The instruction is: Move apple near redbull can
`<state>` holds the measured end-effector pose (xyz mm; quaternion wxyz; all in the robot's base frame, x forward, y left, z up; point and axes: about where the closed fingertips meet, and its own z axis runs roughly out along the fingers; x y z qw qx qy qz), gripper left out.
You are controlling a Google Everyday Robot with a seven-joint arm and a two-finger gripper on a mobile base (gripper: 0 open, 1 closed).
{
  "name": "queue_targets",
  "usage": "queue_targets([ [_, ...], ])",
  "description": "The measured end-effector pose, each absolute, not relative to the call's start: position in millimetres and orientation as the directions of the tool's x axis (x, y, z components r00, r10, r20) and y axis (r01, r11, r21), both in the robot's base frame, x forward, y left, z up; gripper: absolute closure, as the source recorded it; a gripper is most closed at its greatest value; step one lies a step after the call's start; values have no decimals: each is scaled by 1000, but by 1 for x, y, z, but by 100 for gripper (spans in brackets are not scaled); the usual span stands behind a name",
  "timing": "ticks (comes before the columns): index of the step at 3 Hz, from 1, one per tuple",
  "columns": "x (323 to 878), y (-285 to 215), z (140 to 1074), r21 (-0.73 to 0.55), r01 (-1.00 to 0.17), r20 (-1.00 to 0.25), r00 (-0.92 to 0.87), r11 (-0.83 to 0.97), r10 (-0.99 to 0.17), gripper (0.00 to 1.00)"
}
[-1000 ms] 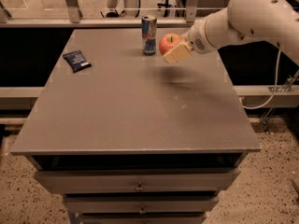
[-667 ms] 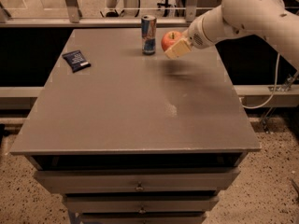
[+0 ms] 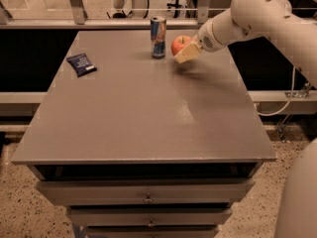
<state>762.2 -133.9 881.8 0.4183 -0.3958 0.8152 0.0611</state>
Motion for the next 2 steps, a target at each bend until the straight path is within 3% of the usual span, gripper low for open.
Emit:
queue_targets([
  [1, 769, -117, 868, -170, -729, -747, -344, 663, -569, 50],
  [2, 772, -104, 864, -144, -745, -764, -335, 651, -552, 19],
])
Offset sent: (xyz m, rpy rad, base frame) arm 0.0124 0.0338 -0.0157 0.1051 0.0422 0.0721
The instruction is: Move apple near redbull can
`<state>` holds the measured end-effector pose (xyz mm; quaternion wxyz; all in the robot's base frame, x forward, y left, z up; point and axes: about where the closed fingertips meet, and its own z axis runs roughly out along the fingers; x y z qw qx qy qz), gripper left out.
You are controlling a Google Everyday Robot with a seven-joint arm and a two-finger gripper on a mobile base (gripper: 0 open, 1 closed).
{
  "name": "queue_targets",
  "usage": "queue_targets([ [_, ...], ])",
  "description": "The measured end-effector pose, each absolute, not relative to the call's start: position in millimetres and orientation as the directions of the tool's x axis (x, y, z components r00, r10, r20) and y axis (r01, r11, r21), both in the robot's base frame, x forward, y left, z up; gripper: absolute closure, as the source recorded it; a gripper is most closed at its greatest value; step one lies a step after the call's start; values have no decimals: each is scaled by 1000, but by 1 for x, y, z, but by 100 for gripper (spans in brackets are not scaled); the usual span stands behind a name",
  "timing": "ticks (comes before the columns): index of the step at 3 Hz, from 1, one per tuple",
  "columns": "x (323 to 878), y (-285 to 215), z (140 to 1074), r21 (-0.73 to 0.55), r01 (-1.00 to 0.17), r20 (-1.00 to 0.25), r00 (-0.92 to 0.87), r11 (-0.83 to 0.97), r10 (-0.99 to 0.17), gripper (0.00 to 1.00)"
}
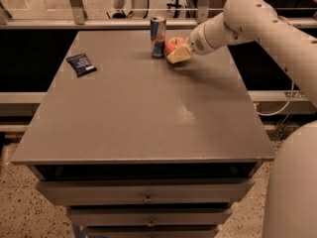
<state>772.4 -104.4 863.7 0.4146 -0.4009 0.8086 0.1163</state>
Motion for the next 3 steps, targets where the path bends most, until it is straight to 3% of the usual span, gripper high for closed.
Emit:
queue_targets([
  [1, 772, -98, 861, -131, -751, -776, -329, 647, -539, 0],
  [3, 760, -107, 869, -133, -754, -785, -317, 644, -533, 0],
])
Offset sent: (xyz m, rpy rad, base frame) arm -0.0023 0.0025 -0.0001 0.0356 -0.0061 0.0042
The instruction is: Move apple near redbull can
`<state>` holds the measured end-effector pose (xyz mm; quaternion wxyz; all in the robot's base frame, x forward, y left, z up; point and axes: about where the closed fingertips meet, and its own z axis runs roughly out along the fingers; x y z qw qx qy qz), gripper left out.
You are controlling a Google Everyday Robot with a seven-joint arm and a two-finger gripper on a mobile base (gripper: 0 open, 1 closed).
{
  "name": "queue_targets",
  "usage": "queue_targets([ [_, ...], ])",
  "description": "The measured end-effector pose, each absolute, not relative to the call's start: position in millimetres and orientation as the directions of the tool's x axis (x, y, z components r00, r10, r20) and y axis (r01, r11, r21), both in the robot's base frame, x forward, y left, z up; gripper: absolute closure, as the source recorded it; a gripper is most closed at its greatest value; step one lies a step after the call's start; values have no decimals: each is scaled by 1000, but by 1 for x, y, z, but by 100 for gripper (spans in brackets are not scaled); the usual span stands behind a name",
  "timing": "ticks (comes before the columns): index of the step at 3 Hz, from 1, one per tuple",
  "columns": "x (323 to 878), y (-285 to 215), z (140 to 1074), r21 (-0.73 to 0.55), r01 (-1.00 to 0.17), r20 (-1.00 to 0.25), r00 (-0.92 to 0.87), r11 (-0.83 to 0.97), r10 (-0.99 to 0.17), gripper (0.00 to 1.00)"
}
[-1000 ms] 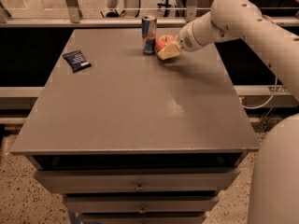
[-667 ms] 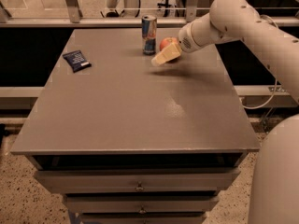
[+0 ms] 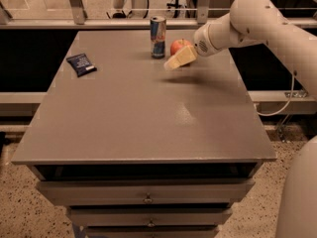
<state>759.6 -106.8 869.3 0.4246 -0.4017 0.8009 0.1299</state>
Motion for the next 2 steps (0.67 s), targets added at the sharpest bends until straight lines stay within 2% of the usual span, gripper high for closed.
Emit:
queue_targets([
  [2, 695, -180, 927, -209, -793, -814, -184, 572, -552, 0],
])
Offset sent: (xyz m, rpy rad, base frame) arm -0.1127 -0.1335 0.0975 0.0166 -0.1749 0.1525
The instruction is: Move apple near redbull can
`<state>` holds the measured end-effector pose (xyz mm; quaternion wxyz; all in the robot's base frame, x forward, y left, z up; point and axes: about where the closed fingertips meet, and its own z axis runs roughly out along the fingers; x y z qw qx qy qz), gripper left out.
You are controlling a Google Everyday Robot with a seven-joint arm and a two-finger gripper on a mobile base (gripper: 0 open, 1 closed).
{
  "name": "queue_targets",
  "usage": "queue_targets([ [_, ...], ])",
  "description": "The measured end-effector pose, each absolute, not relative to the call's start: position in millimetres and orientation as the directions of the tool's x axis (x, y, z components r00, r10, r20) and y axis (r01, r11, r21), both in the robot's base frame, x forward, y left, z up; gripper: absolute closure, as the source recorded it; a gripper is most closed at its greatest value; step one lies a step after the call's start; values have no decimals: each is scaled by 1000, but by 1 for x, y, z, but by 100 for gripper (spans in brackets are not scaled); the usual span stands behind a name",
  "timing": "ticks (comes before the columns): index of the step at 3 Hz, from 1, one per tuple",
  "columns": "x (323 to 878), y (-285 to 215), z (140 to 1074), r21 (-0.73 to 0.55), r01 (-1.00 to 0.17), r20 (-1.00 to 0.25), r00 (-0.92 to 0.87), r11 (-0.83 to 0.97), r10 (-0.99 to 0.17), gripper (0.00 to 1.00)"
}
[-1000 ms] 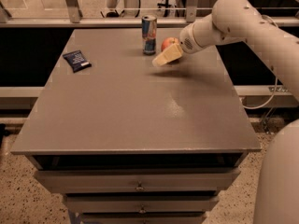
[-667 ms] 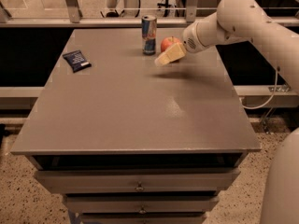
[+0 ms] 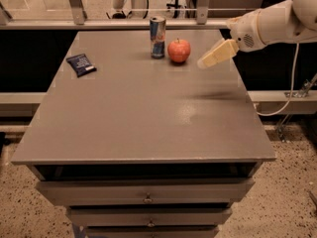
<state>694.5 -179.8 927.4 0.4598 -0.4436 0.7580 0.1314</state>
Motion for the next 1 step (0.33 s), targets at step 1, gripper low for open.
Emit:
queue_targets([
  [1, 691, -184, 926, -215, -798, -810, -176, 563, -559, 0],
])
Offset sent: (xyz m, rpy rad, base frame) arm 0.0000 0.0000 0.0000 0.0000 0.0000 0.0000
